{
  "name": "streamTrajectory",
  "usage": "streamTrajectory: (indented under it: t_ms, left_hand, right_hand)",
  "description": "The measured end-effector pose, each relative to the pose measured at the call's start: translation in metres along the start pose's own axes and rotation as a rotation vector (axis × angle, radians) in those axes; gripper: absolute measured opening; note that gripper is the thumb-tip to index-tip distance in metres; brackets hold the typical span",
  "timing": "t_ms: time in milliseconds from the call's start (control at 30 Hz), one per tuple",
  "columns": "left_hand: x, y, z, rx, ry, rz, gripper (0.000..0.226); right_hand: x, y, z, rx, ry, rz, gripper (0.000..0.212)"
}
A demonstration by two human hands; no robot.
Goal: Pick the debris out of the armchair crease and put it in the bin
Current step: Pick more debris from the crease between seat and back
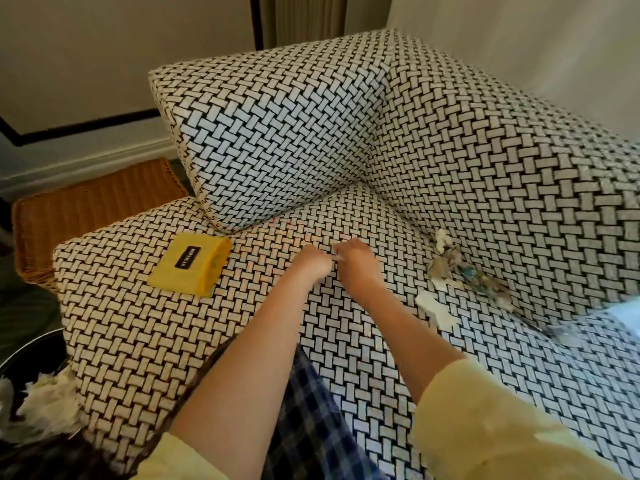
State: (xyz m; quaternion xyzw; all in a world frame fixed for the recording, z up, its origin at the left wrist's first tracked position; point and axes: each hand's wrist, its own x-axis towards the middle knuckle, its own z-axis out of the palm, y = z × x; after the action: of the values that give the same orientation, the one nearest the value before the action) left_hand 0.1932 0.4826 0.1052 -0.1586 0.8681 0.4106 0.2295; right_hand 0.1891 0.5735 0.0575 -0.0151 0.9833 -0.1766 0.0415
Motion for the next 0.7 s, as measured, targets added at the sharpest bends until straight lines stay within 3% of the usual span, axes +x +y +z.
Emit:
streamTrajectory:
  t_ms: [67,200,333,400,467,600,700]
  left_hand:
    - [0.002,0.004,0.007,-0.096,0.017,-0.035,0.043]
    - [0.002,0.016,0.025,-0.624,-0.078,-0.135,0.030]
    - [-0.007,0.028,0.048,-0.926,-0.188,-0.160,0.026]
    - [-0.012,0.034,0.062,-0.904,-0.222,-0.140,0.022]
    - [-0.015,0.039,0.078,-0.852,-0.246,-0.144,0.021]
    - [-0.019,0.043,0.096,-0.810,-0.221,-0.158,0.031]
    - [-0.019,0.047,0.103,-0.775,-0.211,-0.141,0.027]
  right_hand:
    - [-0.001,0.001,-0.003,0.083,0.045,0.001,0.033]
    - [-0.007,0.003,-0.024,0.613,0.160,0.180,0.026]
    - [-0.020,0.020,-0.042,0.747,0.123,0.212,0.026]
    - [-0.037,0.038,-0.049,0.630,0.175,0.167,0.029]
    - [-0.056,0.062,-0.048,0.367,0.294,0.092,0.038]
    - [-0.083,0.109,-0.042,-0.026,0.056,0.050,0.098]
    - [-0.091,0.130,-0.037,-0.064,0.030,0.097,0.105]
